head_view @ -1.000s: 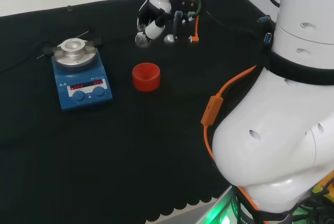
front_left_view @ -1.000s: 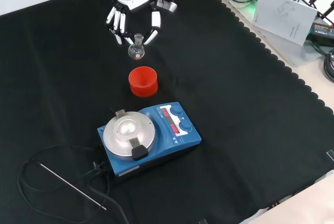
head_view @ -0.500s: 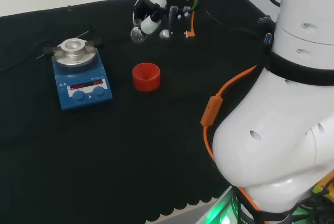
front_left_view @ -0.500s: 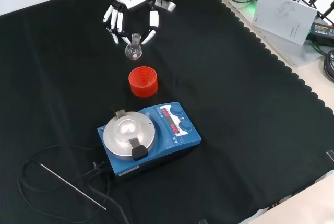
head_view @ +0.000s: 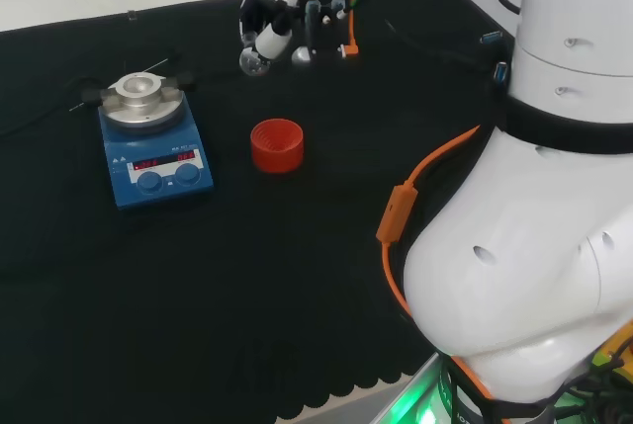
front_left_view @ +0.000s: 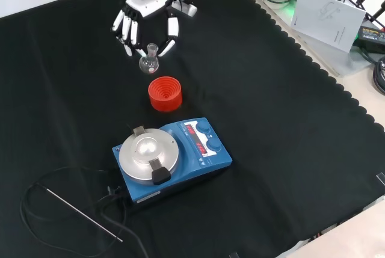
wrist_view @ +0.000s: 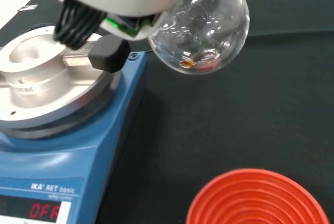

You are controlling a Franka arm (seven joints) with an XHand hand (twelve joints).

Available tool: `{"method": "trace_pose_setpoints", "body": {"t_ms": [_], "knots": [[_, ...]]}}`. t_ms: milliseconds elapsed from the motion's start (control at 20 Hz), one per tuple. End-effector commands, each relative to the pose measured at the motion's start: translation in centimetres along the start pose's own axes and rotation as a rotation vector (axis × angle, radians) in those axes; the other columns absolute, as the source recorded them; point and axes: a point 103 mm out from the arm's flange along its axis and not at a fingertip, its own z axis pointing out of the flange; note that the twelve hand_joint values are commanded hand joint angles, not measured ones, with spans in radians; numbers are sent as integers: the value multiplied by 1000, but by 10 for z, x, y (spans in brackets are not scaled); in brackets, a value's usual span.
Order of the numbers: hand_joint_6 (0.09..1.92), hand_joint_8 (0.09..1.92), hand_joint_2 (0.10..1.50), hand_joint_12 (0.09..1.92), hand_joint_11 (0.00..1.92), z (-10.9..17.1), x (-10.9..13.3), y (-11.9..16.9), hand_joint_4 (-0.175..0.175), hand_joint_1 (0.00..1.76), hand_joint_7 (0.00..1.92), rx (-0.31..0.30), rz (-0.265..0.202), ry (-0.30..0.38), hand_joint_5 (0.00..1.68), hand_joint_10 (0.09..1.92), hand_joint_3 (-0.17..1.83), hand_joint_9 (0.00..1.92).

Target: Place the round-bottom flask on the heater.

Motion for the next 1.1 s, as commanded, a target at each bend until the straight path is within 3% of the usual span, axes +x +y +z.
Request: {"method": "trace_pose_setpoints", "body": {"t_ms": [50,600,1100], "knots": [[783,491,544,1232,538,-1,34,40,175,1143,847,-32,-2,86,1262,415,877,972],[784,491,543,1233,539,-1,57,85,175,1143,847,-15,-66,94,1262,415,879,973],[785,490,542,1233,540,6,87,106,175,1143,847,14,-113,91,1262,415,880,972]]}}
